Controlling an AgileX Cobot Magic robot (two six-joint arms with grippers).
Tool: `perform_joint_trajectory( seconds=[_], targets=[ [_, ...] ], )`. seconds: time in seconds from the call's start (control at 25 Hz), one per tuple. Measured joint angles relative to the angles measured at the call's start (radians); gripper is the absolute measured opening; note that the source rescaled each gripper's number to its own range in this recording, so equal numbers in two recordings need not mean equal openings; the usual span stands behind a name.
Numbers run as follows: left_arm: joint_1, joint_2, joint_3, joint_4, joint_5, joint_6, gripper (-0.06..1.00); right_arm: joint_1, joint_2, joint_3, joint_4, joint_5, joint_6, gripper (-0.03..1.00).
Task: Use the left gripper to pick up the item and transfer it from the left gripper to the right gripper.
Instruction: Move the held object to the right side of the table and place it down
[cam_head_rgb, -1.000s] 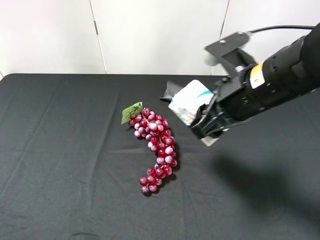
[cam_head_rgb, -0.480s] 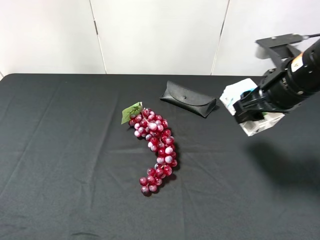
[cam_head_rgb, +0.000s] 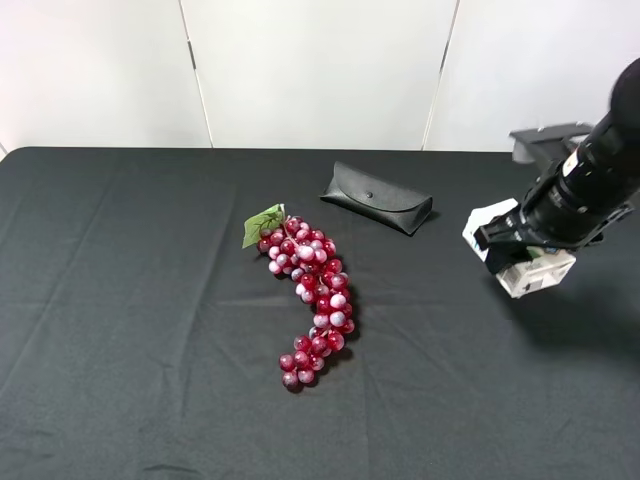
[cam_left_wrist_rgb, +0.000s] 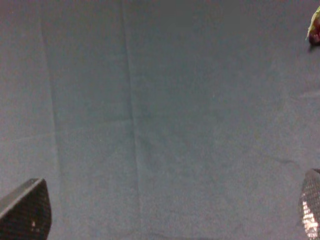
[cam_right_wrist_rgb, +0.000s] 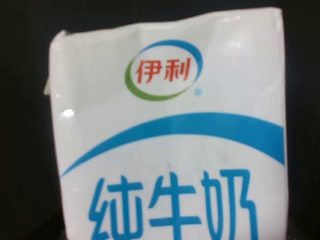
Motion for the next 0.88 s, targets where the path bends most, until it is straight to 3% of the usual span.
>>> perform_joint_trajectory(
  seconds=[0.36,0.88],
  targets=[
    [0.000,0.000,0.000,0.000,0.000,0.000,1.00,0.000,0.131,0.000,-0.001,-0.083,0.000,0.00],
    [0.000,-0.001,0.000,0.000,0.000,0.000,1.00,0.000,0.176,0.000,0.010,-0.125,0.000,0.00]
  ],
)
